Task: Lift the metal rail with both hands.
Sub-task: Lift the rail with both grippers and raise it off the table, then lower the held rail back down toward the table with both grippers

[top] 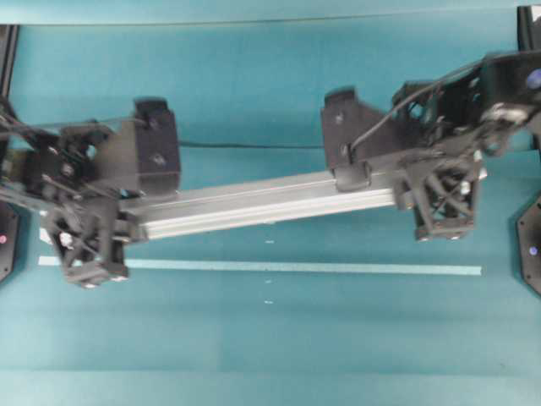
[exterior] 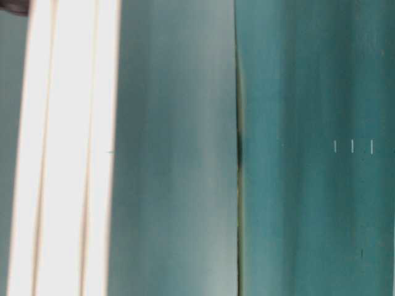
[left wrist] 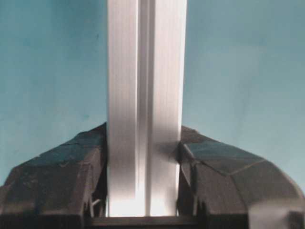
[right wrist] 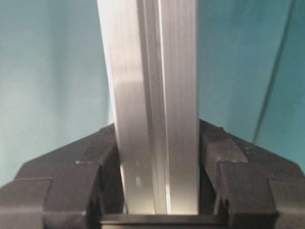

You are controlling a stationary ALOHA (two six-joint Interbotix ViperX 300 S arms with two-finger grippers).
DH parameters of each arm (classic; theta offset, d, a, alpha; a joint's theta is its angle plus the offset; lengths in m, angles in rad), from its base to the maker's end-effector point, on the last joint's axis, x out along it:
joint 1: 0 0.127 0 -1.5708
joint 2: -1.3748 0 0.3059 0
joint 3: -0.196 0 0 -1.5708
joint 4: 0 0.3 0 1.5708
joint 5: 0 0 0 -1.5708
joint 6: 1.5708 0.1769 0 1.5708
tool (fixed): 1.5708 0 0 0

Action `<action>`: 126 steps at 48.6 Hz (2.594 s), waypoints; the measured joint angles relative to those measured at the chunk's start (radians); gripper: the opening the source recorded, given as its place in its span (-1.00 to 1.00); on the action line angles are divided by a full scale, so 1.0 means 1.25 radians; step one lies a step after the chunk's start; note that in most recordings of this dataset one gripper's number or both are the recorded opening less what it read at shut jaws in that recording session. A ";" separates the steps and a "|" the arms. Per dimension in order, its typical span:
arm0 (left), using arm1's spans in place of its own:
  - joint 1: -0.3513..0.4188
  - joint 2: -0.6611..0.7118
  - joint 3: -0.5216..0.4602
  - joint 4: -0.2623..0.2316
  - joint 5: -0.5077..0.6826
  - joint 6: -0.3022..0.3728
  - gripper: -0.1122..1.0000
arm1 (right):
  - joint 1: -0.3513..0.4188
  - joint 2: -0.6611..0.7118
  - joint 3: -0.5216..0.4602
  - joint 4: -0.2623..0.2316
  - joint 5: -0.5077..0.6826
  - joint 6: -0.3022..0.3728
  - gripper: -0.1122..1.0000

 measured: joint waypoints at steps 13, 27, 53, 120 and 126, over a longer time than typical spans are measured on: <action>0.004 0.000 -0.064 0.000 0.072 0.006 -0.26 | 0.004 0.000 -0.047 -0.001 0.042 0.022 -0.09; 0.027 0.000 -0.065 0.004 0.076 0.029 -0.26 | 0.007 0.000 -0.047 0.000 0.047 0.086 -0.09; 0.086 0.016 -0.022 0.004 0.037 0.114 -0.26 | 0.013 -0.025 0.022 0.001 -0.015 0.151 -0.09; 0.071 0.222 0.304 0.007 -0.407 0.114 -0.26 | 0.077 0.123 0.430 0.005 -0.568 0.191 -0.09; 0.071 0.241 0.309 0.009 -0.422 0.113 -0.26 | 0.080 0.137 0.443 0.005 -0.600 0.193 -0.09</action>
